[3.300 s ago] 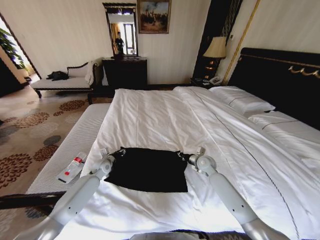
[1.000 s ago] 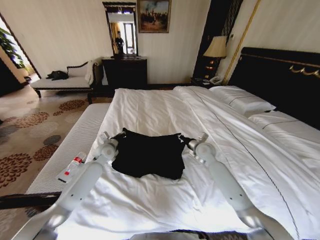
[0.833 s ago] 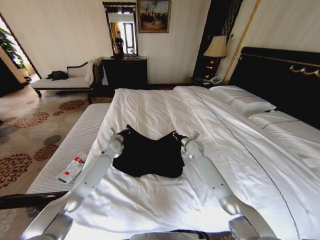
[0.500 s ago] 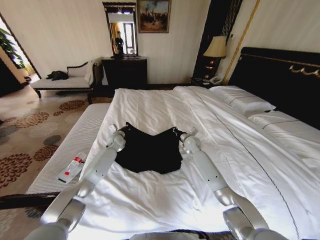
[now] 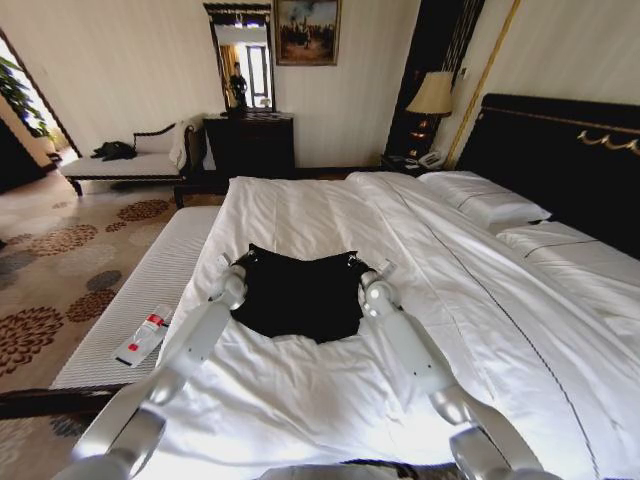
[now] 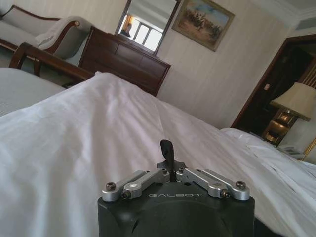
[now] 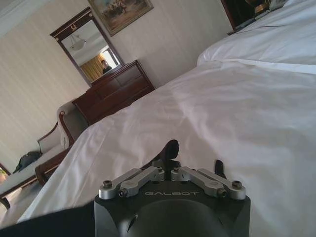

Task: Fold the clothes on the bed.

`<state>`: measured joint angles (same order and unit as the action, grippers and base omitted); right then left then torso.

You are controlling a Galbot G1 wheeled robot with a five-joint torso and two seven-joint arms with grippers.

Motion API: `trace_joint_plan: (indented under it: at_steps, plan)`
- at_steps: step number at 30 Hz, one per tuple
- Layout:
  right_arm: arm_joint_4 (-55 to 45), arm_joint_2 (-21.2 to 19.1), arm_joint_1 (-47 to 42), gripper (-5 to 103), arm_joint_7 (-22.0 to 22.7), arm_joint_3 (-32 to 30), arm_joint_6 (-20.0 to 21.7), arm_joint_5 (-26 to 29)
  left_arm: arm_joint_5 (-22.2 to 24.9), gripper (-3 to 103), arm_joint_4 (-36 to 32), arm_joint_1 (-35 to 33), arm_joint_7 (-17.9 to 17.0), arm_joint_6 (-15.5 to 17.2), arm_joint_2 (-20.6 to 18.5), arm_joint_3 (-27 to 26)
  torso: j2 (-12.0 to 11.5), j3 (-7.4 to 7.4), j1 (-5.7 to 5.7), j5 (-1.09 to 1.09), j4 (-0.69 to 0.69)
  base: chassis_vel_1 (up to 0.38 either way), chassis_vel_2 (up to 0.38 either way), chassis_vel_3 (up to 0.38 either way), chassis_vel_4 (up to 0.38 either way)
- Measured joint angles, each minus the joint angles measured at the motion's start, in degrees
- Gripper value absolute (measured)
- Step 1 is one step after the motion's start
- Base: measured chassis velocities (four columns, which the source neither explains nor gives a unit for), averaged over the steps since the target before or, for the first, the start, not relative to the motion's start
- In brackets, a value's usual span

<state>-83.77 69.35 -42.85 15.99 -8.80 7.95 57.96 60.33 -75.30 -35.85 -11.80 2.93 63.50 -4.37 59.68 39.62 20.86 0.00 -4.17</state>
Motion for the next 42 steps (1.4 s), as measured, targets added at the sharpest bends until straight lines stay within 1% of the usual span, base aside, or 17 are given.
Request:
trace_joint_plan:
  at_steps: [1,2,4,5,7,8,11,14,15,16,19,26,31,37,40,41,42]
  plan:
    - [-1.93,-0.37,-2.45,1,0.04,-0.23,-0.46,-0.84,-0.24,1,-1.55,-1.67,0.13,-0.59,-0.36,-0.58,0.0,0.0,-0.01,-0.03,-0.02,0.0,0.0,0.0,0.0]
    - [-1.93,-0.37,-2.45,1,0.04,-0.23,-0.46,-0.84,-0.24,1,-1.55,-1.67,0.13,-0.59,-0.36,-0.58,0.0,0.0,-0.01,-0.03,-0.02,0.0,0.0,0.0,0.0]
    - [-5.05,-0.59,-6.26,1,0.58,-0.7,-1.19,-2.39,-0.8,1,-4.17,-4.81,0.16,-2.17,-0.62,-2.01,0.0,0.0,-0.01,0.02,-0.03,0.0,0.0,0.0,0.0]
    - [-6.81,-0.8,-8.33,1,0.71,-0.92,-1.56,-3.66,-0.96,1,-5.35,-6.53,0.17,-2.67,-0.84,-2.46,0.0,0.01,0.0,0.0,-0.03,0.0,0.0,0.0,0.0]
    - [-7.94,-1.02,-9.69,1,0.73,-1.06,-1.93,-4.77,-1.09,1,-6.48,-7.89,0.32,-2.99,-1.16,-2.82,0.0,0.02,0.01,-0.02,-0.03,0.0,0.0,0.0,0.0]
    - [-9.18,-1.31,-11.12,1,0.72,-1.22,-2.25,-6.02,-1.21,1,-7.68,-9.34,0.51,-3.32,-1.6,-3.26,0.0,0.02,0.02,0.01,-0.03,0.0,0.0,0.0,0.0]
    - [-13.28,-2.83,-15.53,1,0.71,-1.79,-2.8,-8.19,-1.32,1,-11.0,-14.01,1.29,-3.94,-3.45,-3.96,0.0,0.01,0.02,-0.02,-0.02,0.0,0.0,0.0,0.0]
    - [-14.68,-3.5,-17.34,1,0.67,-1.88,-3.15,-9.22,-1.55,1,-12.02,-15.81,1.69,-4.33,-4.41,-4.14,0.0,0.01,0.01,-0.01,-0.02,0.0,0.0,0.0,0.0]
    - [-15.98,-4.13,-19.49,1,0.54,-1.89,-3.46,-10.5,-1.72,1,-13.05,-17.97,2.36,-4.91,-5.79,-4.41,0.01,0.01,0.0,0.0,-0.02,0.0,0.0,0.0,0.0]
    - [-15.98,-4.13,-19.49,1,0.54,-1.89,-3.46,-10.5,-1.72,1,-13.05,-17.97,2.36,-4.91,-5.79,-4.41,0.01,0.01,0.0,0.0,-0.02,0.0,0.0,0.0,0.0]
    - [-18.97,-4.67,-24.45,1,0.35,-0.94,-3.85,-13.32,-1.47,1,-14.44,-21.67,3.74,-5.91,-8.79,-5.85,0.0,0.02,0.02,0.01,-0.02,0.0,0.0,0.0,0.0]
    - [-20.98,-4.47,-29.47,1,0.16,0.14,-4.45,-16.92,-1.44,1,-14.73,-24.09,4.76,-6.71,-11.28,-7.31,-0.01,0.01,0.02,0.0,-0.02,0.0,0.0,0.0,0.0]
    - [-21.04,-4.13,-31.18,1,0.0,0.15,-4.76,-18.58,-1.53,1,-14.37,-24.57,4.74,-6.79,-11.79,-7.81,-0.01,0.02,0.02,-0.01,-0.02,0.0,0.0,0.0,0.0]
    - [-22.34,-4.1,-33.44,1,0.1,-0.07,-5.02,-19.96,-2.5,1,-15.85,-26.26,3.79,-6.79,-12.79,-8.39,-0.01,0.02,0.03,0.0,-0.02,0.0,0.0,0.0,0.0]
    - [-22.58,-4.27,-34.31,1,0.38,-0.45,-5.47,-21.47,-5.22,-2,-17.68,-28.41,2.17,-7.25,-13.22,-8.46,-0.02,0.02,0.03,0.0,-0.02,0.0,0.0,0.0,0.0]
    - [-22.58,-4.27,-34.31,1,0.38,-0.45,-5.47,-21.47,-5.22,-2,-17.68,-28.41,2.17,-7.25,-13.22,-8.46,-0.02,0.02,0.03,0.0,-0.02,0.0,0.0,0.0,0.0]
    - [-22.76,-4.55,-34.76,5,0.4,-0.88,-5.63,-21.95,-7.08,8,-18.94,-29.7,1.92,-7.65,-13.44,-8.49,-0.02,0.02,0.03,-0.01,-0.01,0.0,0.0,0.0,0.0]
